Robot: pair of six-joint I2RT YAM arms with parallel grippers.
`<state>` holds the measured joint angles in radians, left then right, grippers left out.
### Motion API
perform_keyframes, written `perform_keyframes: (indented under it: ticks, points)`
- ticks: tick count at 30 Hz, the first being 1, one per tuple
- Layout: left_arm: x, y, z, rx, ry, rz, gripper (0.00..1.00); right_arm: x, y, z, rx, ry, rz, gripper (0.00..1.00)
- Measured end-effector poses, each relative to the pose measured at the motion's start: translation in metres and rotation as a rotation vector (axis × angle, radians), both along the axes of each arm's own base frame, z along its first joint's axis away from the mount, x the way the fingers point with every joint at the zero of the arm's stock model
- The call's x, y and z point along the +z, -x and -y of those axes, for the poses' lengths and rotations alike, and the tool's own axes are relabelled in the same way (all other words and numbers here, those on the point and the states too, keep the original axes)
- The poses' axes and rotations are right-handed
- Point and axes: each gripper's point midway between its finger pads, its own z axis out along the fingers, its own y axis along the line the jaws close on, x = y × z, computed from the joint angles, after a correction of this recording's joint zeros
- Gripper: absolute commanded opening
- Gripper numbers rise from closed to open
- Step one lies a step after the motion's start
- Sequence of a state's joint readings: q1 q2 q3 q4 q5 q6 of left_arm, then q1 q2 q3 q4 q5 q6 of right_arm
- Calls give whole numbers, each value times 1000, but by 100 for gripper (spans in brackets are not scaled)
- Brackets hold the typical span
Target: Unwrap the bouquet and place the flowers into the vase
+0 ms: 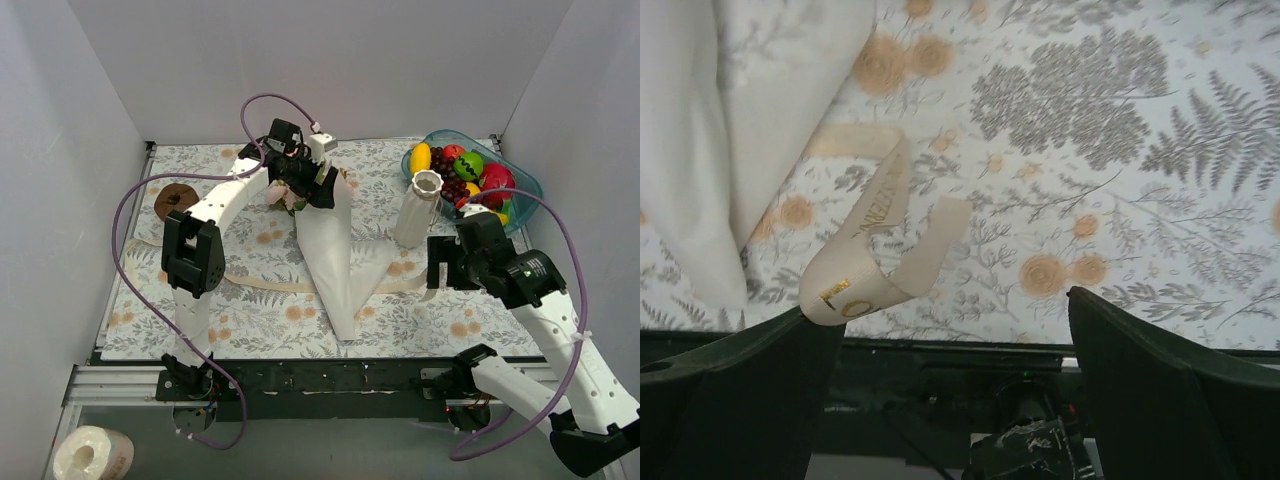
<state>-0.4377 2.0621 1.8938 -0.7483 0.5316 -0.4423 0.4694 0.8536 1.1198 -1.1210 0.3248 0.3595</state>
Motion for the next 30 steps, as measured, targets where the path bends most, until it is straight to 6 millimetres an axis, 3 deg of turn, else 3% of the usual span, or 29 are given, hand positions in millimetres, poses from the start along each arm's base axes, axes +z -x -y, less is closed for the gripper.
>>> perform_keyframes:
  ticks: [6, 9, 12, 16, 21, 23, 24, 27, 30]
  points:
    - [0, -3, 1, 1, 4, 10, 97, -28, 19, -24, 112, -53, -193, 98]
    - [-2, -3, 2, 1, 5, 11, 95, -19, 21, -22, 108, -44, -213, 98]
    - [-8, 0, 2, -2, -1, -1, 90, 4, 15, -24, 99, -65, -159, 98]
    - [-11, 4, 5, -9, -3, -11, 73, 23, 11, -26, 85, -107, -89, 98]
    - [-11, 8, 12, -28, -2, -5, 57, 25, 14, -29, 87, -149, -54, 98]
    - [-11, 9, 14, -32, -1, -5, 43, 23, 15, -32, 95, -168, -51, 98]
    - [-10, 9, 15, -35, 0, -5, 27, 21, 15, -34, 100, -177, -51, 98]
    - [-9, 7, 17, -42, 3, -1, 9, 18, 15, -39, 115, -204, -46, 98]
    - [-8, 5, 18, -47, 1, 8, 4, 19, 12, -42, 123, -221, -31, 98]
